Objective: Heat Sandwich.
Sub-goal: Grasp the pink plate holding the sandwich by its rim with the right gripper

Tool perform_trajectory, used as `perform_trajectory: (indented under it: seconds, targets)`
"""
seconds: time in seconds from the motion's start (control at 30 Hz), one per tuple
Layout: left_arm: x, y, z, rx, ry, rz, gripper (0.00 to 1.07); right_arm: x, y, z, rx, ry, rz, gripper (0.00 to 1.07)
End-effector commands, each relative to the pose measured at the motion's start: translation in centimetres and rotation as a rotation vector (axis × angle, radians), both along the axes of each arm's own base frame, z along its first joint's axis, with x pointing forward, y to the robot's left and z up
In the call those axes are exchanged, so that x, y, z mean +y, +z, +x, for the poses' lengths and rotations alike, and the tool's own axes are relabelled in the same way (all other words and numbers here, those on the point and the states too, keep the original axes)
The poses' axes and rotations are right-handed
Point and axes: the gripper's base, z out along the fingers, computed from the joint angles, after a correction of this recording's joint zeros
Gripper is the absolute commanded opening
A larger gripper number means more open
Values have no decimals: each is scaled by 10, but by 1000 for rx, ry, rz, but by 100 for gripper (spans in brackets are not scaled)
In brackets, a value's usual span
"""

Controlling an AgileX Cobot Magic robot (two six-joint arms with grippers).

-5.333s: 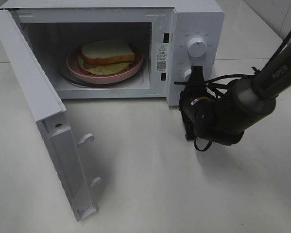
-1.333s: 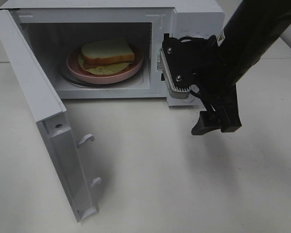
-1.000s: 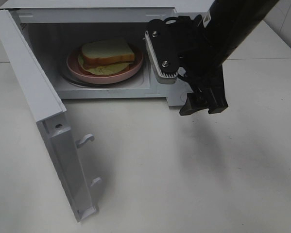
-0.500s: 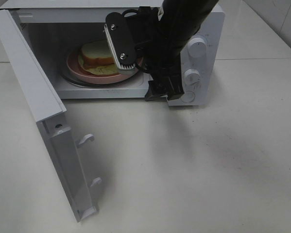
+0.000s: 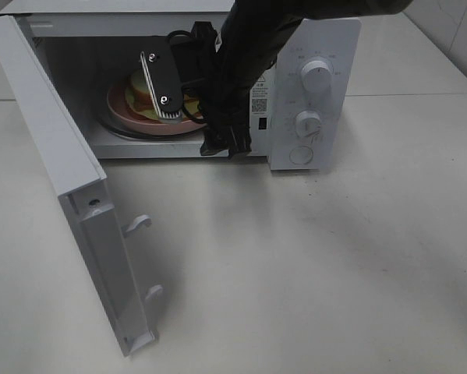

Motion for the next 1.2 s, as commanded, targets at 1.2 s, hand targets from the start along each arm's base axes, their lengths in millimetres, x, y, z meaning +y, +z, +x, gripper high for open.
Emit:
perform_trajectory:
  seconds: [1.2]
  targets:
    - [0, 1, -2, -28, 3, -7, 98, 33, -64, 81, -60, -82, -2, 80]
